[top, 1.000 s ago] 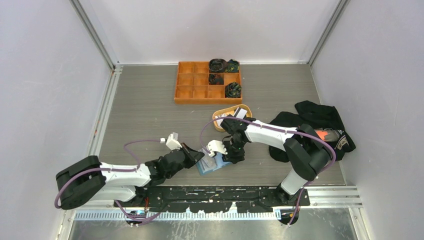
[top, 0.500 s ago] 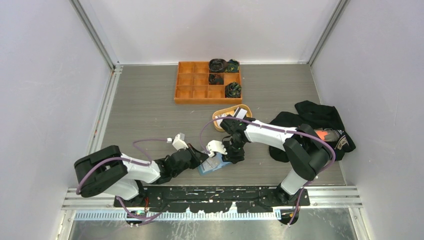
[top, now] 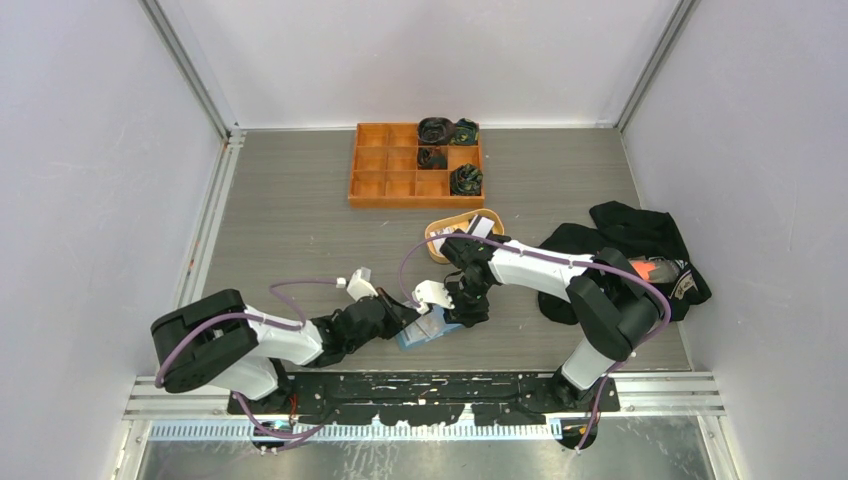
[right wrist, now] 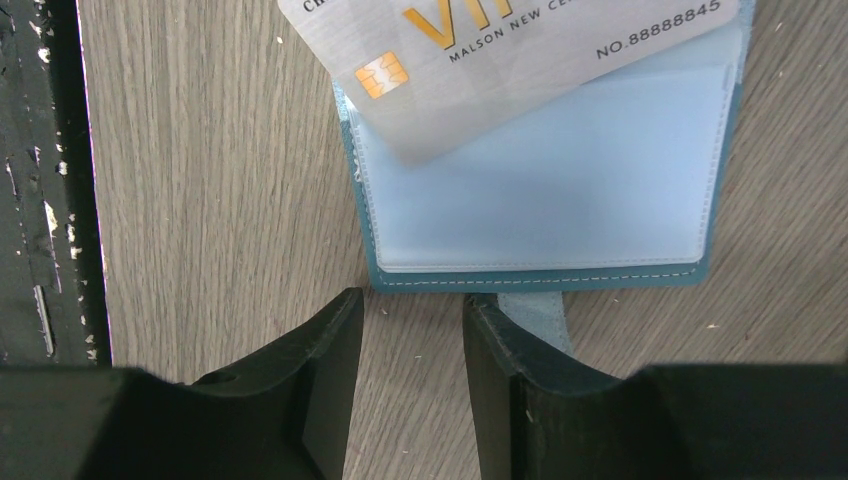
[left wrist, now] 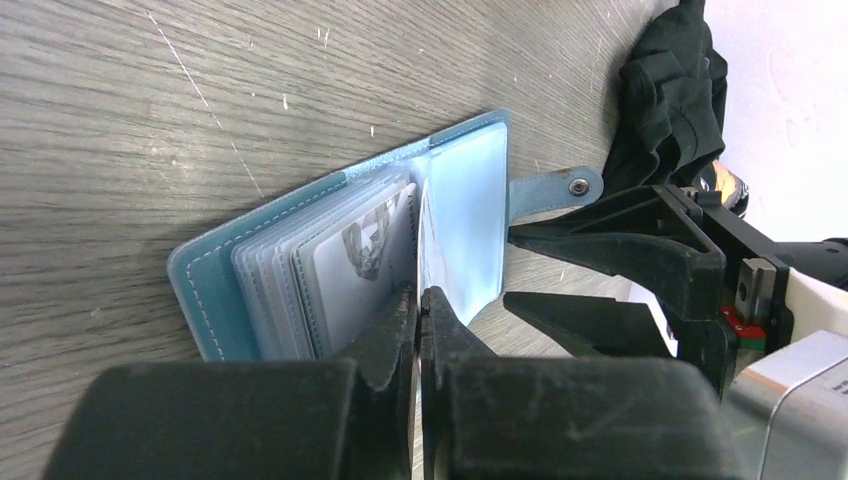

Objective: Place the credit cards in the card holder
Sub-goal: Insert the credit card into the card holder.

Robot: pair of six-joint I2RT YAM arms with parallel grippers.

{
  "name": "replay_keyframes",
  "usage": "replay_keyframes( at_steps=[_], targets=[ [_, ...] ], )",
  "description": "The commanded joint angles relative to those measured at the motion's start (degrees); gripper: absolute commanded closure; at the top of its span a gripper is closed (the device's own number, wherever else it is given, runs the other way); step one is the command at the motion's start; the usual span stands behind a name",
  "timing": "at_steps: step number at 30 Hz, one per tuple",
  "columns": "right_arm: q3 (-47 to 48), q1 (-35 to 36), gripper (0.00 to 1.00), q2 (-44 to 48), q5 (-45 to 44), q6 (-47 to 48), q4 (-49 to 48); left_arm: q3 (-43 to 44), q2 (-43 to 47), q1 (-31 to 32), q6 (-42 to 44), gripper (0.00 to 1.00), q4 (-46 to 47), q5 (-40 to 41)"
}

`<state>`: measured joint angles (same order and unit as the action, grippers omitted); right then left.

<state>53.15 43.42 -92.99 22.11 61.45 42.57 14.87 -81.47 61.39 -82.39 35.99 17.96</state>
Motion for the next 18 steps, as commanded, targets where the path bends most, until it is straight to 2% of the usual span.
replay_keyframes(
  at_steps=[1, 9, 18],
  targets=[
    [1.0, 0.62, 0.53, -0.48, 0.92, 0.07, 0.41, 2.52, 1.98, 0.07, -2.65, 1.0, -9.07, -1.16],
    [1.0, 0.76, 0.53, -0.51, 0.92, 0.16, 0.5, 4.02, 2.1, 0.03, -5.2, 1.0, -13.77, -1.92],
    [1.0, 0.88, 0.53, -0.48, 1.01, 0.34, 0.5, 4.36, -1.92, -3.15, -3.26, 1.0, -8.58, -6.95]
  ],
)
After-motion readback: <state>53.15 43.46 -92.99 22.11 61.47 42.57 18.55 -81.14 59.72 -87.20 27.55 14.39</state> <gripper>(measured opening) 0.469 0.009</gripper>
